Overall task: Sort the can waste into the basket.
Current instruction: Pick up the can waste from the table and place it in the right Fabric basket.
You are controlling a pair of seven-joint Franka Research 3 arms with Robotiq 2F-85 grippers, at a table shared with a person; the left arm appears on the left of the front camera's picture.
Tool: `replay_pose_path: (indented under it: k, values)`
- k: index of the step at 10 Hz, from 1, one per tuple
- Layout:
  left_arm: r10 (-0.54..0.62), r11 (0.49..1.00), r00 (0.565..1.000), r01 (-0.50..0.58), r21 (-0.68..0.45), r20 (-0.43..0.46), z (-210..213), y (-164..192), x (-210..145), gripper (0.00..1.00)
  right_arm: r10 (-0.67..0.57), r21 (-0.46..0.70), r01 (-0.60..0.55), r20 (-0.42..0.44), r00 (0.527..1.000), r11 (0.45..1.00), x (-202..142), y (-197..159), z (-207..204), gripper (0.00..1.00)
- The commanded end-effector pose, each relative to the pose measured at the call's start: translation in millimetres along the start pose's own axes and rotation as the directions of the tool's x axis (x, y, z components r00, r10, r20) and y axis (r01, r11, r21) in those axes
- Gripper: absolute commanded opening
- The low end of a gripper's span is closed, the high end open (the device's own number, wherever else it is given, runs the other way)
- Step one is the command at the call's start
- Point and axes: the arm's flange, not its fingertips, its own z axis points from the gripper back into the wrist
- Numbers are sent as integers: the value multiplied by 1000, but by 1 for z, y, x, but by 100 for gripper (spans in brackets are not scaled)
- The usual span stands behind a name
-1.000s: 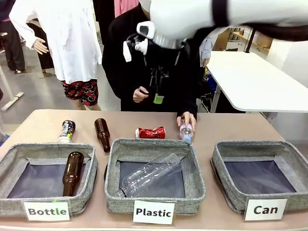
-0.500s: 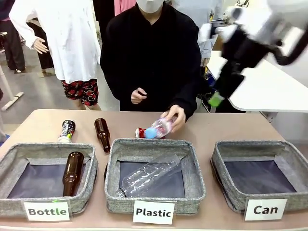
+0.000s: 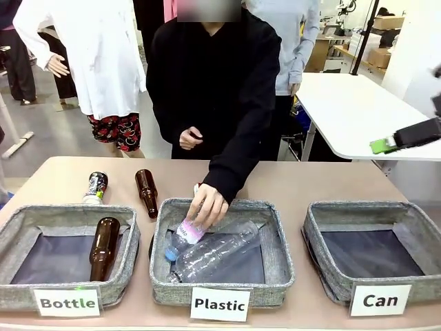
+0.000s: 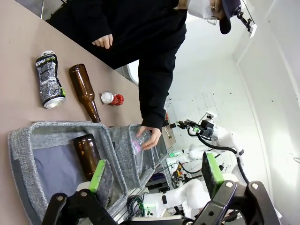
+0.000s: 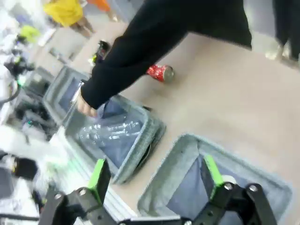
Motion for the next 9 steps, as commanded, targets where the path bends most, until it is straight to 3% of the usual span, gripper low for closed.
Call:
replay_pose_path:
  k: [1,2,3,5,6,8,9]
  values:
    - [-22,1000,1000,22,-22,14,-2,-1,-3,100,-333,100,319,222,916,943,-17,-34,3,100]
    - [-22,1000,1000,22,-22,14,-2,-1,-3,100,-464,147,441,259,847,886,-27,-54,5,100]
    - [-22,1000,1000,22,-22,14,-2,-1,-3,100,-500,181,467,280,820,866,-34,-67,5,100]
    - [-22,1000,1000,22,-22,14,-2,-1,-3,100,-555,72,560,289,780,825,-29,-73,1,100]
    - [-22,1000,1000,22,-22,14,-2,-1,-3,100,-498,149,476,236,834,867,-40,-81,15,100]
    - [-22,1000,1000,22,-22,14,-2,-1,-3,100,-498,149,476,236,834,867,-40,-81,15,100]
    - [-22,1000,1000,22,-22,14,-2,-1,-3,100,-530,132,513,244,812,848,-40,-84,9,100]
